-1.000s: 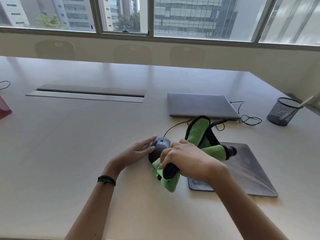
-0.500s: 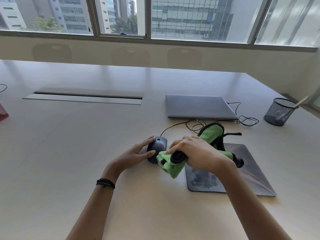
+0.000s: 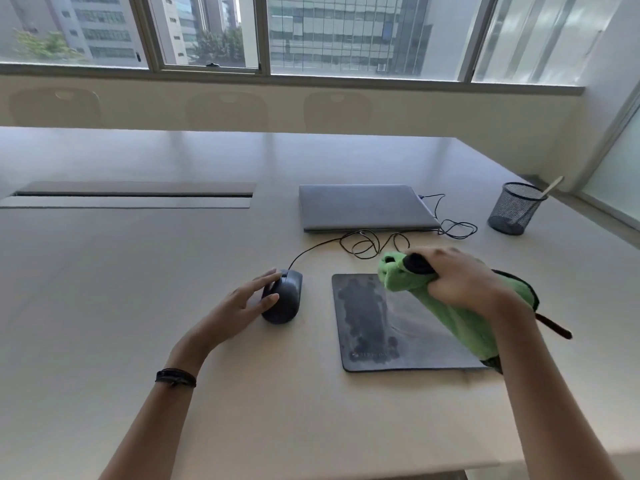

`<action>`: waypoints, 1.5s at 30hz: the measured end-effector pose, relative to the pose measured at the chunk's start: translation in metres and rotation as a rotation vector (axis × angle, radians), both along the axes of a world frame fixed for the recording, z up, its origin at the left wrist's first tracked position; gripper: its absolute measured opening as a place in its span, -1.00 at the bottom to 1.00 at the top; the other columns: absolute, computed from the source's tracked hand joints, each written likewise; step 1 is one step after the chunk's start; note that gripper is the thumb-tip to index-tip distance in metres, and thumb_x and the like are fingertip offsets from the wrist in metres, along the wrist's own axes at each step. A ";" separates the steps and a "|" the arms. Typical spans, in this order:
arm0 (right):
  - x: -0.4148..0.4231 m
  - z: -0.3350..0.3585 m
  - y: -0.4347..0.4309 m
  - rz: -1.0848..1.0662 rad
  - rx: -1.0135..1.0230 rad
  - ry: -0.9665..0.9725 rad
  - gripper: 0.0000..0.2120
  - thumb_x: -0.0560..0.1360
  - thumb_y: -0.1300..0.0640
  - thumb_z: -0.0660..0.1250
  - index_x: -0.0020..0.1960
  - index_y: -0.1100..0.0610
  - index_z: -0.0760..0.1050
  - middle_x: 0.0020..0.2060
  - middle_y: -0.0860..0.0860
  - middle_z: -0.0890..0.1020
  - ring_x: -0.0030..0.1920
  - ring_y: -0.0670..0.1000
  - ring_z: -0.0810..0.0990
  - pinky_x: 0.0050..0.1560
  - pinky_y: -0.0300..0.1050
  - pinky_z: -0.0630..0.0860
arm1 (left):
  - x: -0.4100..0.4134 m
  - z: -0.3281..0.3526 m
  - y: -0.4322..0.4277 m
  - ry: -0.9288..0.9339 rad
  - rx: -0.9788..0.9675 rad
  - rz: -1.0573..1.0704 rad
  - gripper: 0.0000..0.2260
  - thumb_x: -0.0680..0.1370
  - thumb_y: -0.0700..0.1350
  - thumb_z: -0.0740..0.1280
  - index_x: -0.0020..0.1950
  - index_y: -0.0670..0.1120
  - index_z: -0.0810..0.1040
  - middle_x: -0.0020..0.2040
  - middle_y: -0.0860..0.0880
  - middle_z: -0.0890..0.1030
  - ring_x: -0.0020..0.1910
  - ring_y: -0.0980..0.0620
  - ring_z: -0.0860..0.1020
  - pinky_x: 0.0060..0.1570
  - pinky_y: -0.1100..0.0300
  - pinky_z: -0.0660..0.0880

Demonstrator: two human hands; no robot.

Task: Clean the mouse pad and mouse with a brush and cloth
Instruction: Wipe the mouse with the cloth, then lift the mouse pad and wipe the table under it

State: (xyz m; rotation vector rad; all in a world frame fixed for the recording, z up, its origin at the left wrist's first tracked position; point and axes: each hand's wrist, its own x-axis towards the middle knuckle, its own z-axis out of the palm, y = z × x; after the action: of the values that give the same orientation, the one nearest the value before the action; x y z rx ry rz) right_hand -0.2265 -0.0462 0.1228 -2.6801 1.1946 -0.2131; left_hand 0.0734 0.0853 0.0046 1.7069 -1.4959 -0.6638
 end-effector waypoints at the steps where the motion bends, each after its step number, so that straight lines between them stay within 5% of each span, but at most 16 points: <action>1: -0.009 0.001 -0.005 -0.047 -0.004 0.018 -0.51 0.36 0.24 0.28 0.26 -0.08 0.42 0.17 0.04 0.55 0.15 0.11 0.49 -0.08 -0.16 0.27 | -0.001 0.001 0.001 -0.025 -0.032 0.009 -0.63 0.58 -0.09 0.23 0.39 0.08 0.34 0.42 0.14 0.32 0.44 0.20 0.23 0.39 0.30 0.12; 5: -0.046 0.004 -0.028 -0.257 0.029 0.095 -0.49 0.39 0.22 0.29 0.32 -0.03 0.35 0.21 0.13 0.49 0.20 0.13 0.45 -0.02 -0.13 0.29 | -0.007 0.005 0.003 -0.099 -0.125 0.043 -0.69 0.58 -0.10 0.22 0.27 0.20 0.40 0.35 0.16 0.40 0.38 0.18 0.33 0.36 0.23 0.22; 10: -0.085 -0.009 -0.048 -0.504 0.036 0.137 -0.53 0.43 0.21 0.25 0.33 0.05 0.34 0.18 0.18 0.48 0.19 0.17 0.46 0.11 -0.06 0.37 | -0.020 0.009 0.003 -0.175 -0.212 0.064 -0.70 0.57 -0.14 0.21 0.28 -0.01 0.51 0.33 0.09 0.48 0.37 0.15 0.38 0.44 -0.06 0.21; 15: -0.111 -0.035 -0.060 -0.693 -0.082 0.151 -0.69 0.43 0.23 0.24 0.17 0.20 0.45 0.06 0.21 0.56 0.12 0.22 0.50 0.08 -0.03 0.40 | -0.035 0.011 0.000 -0.245 -0.276 0.104 -0.70 0.55 -0.26 0.25 0.25 -0.04 0.53 0.30 0.05 0.50 0.36 0.10 0.39 0.45 -0.06 0.18; 22: -0.128 -0.050 -0.084 -0.727 -0.137 0.113 -0.71 0.42 0.29 0.26 0.14 0.23 0.45 0.04 0.24 0.56 0.12 0.26 0.50 0.09 0.02 0.41 | -0.065 0.013 -0.009 -0.340 -0.300 0.074 -0.72 0.56 -0.13 0.25 0.26 -0.08 0.53 0.32 0.04 0.47 0.38 0.10 0.37 0.43 0.26 0.16; 27: -0.150 -0.049 -0.108 -0.712 -0.108 -0.043 -0.55 0.41 0.24 0.36 0.26 0.17 0.32 0.01 0.28 0.56 0.04 0.30 0.54 -0.04 0.07 0.44 | -0.090 0.017 -0.020 -0.381 -0.326 0.040 -0.63 0.55 0.06 0.14 0.26 -0.05 0.52 0.33 0.02 0.48 0.37 0.09 0.39 0.40 0.29 0.22; 32: -0.182 -0.044 -0.138 -0.632 0.132 -0.231 -0.42 0.40 0.02 0.45 0.31 0.20 0.33 0.18 0.27 0.52 0.19 0.27 0.47 0.13 0.07 0.39 | -0.107 0.016 -0.035 -0.324 -0.307 0.044 -0.70 0.56 -0.02 0.23 0.29 0.13 0.42 0.33 0.13 0.45 0.38 0.19 0.35 0.35 0.25 0.29; 37: -0.189 -0.043 -0.152 -0.562 0.391 -0.522 -0.55 0.39 0.00 0.45 0.18 0.16 0.45 0.07 0.18 0.58 -0.05 0.10 0.54 -0.09 -0.09 0.44 | -0.117 0.020 -0.045 -0.324 -0.276 0.044 -0.68 0.54 -0.02 0.21 0.29 0.09 0.45 0.32 0.10 0.47 0.35 0.15 0.40 0.33 0.17 0.36; 41: -0.188 -0.052 -0.157 -0.576 0.468 -0.439 -0.38 0.39 -0.02 0.45 0.33 0.21 0.35 0.22 0.17 0.51 0.18 0.14 0.49 0.16 -0.05 0.41 | -0.125 0.017 -0.045 -0.342 -0.235 0.042 -0.68 0.54 -0.03 0.21 0.29 0.04 0.49 0.32 0.11 0.47 0.34 0.12 0.41 0.30 0.11 0.40; 45: -0.194 -0.044 -0.155 -0.620 0.306 -0.264 -0.16 0.38 -0.08 0.44 0.47 0.18 0.11 0.39 0.21 0.34 0.36 0.20 0.33 0.33 0.09 0.29 | -0.128 0.012 -0.043 -0.363 -0.207 0.119 -0.68 0.54 -0.10 0.27 0.30 0.00 0.50 0.32 0.09 0.47 0.31 0.10 0.43 0.27 0.10 0.43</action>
State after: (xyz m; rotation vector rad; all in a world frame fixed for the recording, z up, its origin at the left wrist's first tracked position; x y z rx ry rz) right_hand -0.4209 -0.2011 0.0793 -1.8938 1.7594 -0.4169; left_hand -0.0549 0.0420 0.0167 1.8011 -1.6258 -0.1313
